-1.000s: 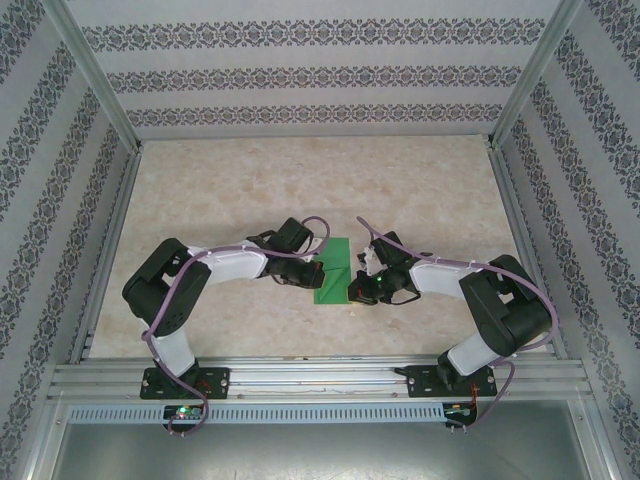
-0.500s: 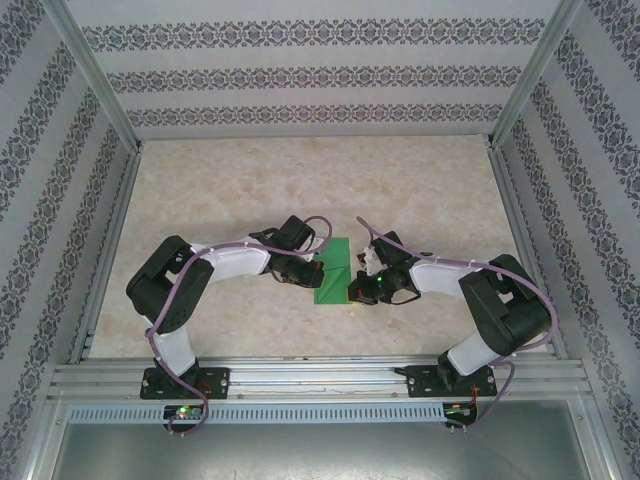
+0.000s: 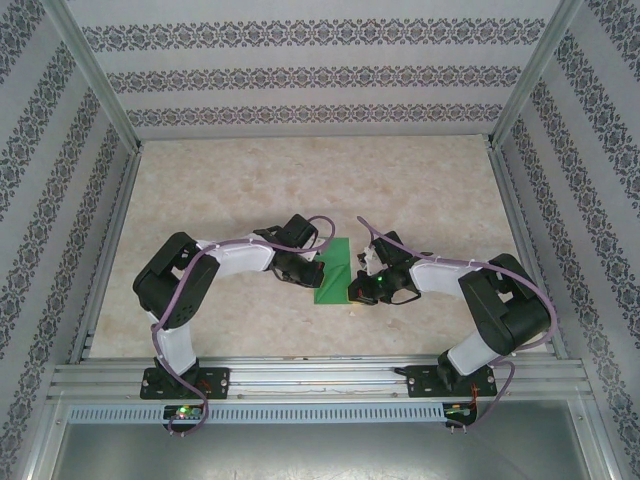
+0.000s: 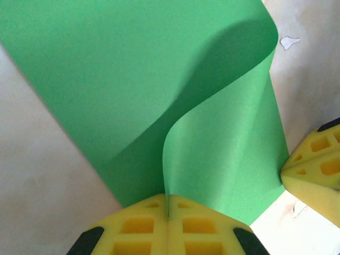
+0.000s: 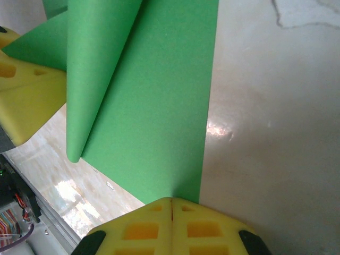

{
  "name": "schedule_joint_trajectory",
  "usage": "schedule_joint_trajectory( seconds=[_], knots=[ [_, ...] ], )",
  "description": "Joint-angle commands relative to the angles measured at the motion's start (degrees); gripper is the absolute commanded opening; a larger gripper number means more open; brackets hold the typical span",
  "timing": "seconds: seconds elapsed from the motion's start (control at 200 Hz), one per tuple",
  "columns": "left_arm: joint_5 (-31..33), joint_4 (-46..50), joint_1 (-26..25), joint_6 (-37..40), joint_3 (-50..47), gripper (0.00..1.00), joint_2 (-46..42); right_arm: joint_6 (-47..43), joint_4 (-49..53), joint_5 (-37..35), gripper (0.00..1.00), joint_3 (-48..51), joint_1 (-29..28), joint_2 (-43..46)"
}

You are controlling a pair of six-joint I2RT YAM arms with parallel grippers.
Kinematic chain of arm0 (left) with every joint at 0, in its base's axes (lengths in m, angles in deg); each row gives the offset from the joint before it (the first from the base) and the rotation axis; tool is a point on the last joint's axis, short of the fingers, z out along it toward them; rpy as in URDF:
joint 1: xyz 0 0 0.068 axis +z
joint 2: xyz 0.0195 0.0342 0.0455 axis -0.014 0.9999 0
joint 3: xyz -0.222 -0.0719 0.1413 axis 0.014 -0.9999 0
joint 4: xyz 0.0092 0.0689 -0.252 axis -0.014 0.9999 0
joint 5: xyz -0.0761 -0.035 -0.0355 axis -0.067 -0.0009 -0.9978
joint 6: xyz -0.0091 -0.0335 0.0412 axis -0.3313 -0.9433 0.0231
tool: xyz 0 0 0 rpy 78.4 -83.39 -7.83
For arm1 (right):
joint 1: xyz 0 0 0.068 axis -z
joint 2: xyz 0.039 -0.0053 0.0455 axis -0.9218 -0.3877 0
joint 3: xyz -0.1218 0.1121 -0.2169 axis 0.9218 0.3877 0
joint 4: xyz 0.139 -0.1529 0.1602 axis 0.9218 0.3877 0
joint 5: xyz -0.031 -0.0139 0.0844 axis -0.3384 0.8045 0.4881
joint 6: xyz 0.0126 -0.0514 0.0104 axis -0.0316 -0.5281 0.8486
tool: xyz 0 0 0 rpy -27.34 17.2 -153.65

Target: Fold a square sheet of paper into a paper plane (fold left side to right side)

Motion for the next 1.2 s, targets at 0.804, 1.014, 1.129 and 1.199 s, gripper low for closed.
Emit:
schedule_joint_trajectory(
  seconds=[0.804,1.014,1.129,1.199],
  knots=[
    [3.08,6.24,0.85,3.48,3.89,0.01,1.15,-1.26,3.13,-2.44,0.0,0.38,0.63,-2.18],
    [2.93,6.37,0.88,3.72,4.44,0.01,1.2,-1.25,3.15,-2.36,0.0,0.37,0.68,-2.44],
    [3.25,7.02,0.82,4.14,4.71,0.01,1.52,-1.26,3.21,-2.26,0.0,0.28,0.68,-2.53],
    [3.34,7.18,0.82,4.21,4.71,0.01,1.69,-1.25,3.18,-2.26,0.0,0.2,0.72,-2.53]
  ],
)
